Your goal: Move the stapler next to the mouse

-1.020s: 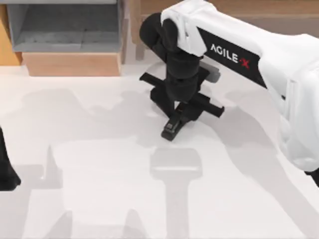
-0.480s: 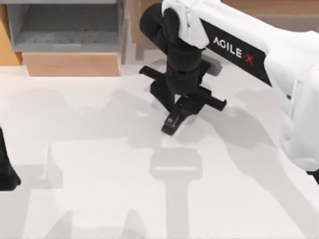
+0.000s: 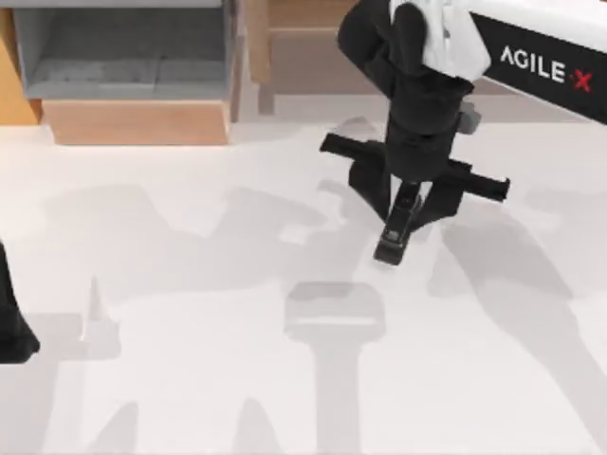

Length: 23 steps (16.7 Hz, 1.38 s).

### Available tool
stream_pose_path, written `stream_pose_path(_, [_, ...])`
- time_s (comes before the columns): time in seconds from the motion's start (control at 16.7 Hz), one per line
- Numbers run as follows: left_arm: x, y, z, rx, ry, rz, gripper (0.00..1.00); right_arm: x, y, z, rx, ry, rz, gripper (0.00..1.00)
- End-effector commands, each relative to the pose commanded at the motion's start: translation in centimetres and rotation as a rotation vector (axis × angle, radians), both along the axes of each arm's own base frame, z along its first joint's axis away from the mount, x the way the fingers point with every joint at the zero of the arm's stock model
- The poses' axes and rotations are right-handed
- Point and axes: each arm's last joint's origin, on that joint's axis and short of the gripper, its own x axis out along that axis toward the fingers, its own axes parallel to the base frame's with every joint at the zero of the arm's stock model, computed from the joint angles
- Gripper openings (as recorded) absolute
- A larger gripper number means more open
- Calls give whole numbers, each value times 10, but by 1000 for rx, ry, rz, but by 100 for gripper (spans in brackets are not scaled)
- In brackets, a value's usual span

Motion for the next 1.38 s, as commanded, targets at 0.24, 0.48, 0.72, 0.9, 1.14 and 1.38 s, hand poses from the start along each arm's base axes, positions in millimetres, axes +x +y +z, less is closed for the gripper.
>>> stream_pose_path(0.24, [0,0,0,0,0,0,100,-40,-52,-3,-19,33,140,0])
stream_pose_path(0.48, [0,0,0,0,0,0,100,-87,-96,-9,-21,44,273,0])
stream_pose_path(0.72, [0,0,0,0,0,0,100,-114,-119,-10,-12,15,357,0])
stream_pose_path(0.9, [0,0,0,0,0,0,100,-118,-122,-9,-11,9,368,0])
stream_pose_path(1.14, [0,0,0,0,0,0,100,-118,-121,-10,-12,14,371,0])
stream_pose_path(1.38, [0,0,0,0,0,0,100,-118,-119,-10,-11,11,384,0])
